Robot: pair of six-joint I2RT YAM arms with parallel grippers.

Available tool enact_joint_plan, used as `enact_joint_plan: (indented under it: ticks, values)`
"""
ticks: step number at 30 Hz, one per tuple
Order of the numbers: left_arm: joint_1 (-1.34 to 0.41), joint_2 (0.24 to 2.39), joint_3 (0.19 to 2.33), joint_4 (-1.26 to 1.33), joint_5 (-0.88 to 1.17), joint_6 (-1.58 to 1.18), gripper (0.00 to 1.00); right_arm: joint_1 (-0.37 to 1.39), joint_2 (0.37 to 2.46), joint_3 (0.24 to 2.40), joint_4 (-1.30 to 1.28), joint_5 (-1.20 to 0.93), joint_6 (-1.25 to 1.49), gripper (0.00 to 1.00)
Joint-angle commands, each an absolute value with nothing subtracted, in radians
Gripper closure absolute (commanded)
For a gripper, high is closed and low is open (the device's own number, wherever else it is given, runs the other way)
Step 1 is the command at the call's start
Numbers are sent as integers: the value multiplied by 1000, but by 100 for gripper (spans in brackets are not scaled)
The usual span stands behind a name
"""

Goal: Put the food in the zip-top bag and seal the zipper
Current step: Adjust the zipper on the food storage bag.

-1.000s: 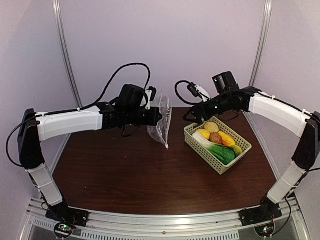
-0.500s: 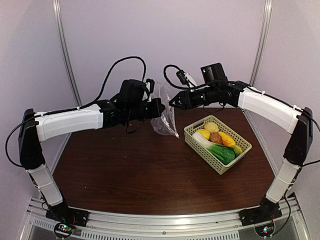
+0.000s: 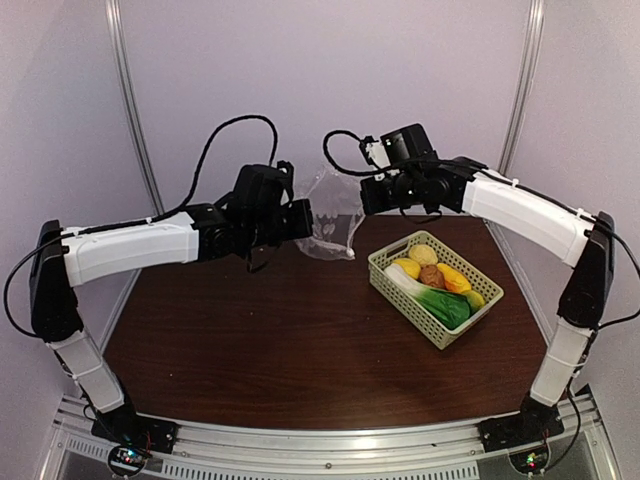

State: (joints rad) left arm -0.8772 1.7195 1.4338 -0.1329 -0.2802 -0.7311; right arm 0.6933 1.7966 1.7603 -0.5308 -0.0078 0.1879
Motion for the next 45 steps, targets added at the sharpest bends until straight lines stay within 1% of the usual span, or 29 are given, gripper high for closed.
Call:
enact_joint_plan:
  ticks: [1, 5, 8, 9, 11, 15, 18, 22, 26, 28, 29, 31, 34, 35, 39, 41, 45]
  values:
    - [-879, 1652, 1370, -57, -363, -732, 100, 742, 1731, 1756, -563, 308, 186, 100]
    - [-880, 1687, 1381, -7, -262, -718, 100, 835, 1744, 1761, -556, 334, 152, 100]
    - [-885, 1695, 1391, -6, -251, -705, 100, 868, 1771, 1790, -570, 309, 153, 100]
    - [-885, 1691, 1391, -5, -259, -703, 100, 868, 1777, 1799, -573, 268, 150, 97]
    - [-886, 1677, 1384, -6, -267, -697, 100, 867, 1786, 1819, -574, 238, 154, 87]
    - [-886, 1646, 1365, -6, -283, -690, 100, 865, 1812, 1857, -581, 167, 152, 78]
    - [-886, 1636, 1356, -6, -280, -687, 100, 865, 1834, 1872, -582, 99, 156, 76]
    - [-885, 1623, 1344, -6, -279, -684, 100, 858, 1878, 1896, -592, 67, 155, 76]
    - [-886, 1610, 1330, -6, -283, -682, 100, 841, 1908, 1920, -594, -57, 147, 68]
    - [-886, 1604, 1326, -6, -283, -680, 100, 841, 1910, 1925, -591, -88, 136, 66]
    - [-887, 1602, 1324, -6, -281, -679, 100, 839, 1913, 1926, -592, -72, 141, 68]
    - [-886, 1601, 1324, -6, -278, -679, 100, 839, 1918, 1927, -591, -18, 155, 83]
    - [-885, 1599, 1321, -5, -272, -677, 100, 833, 1940, 1945, -602, 97, 172, 100]
    - [-886, 1598, 1320, -6, -272, -677, 100, 832, 1951, 1959, -613, 154, 173, 100]
    - [-885, 1594, 1328, -77, -340, -693, 100, 831, 1970, 1996, -650, 496, 203, 100]
    - [-886, 1586, 1319, -89, -369, -700, 100, 831, 1972, 1998, -660, 546, 202, 100]
    - [-886, 1583, 1328, -126, -406, -713, 100, 829, 1970, 1961, -663, 546, 219, 100]
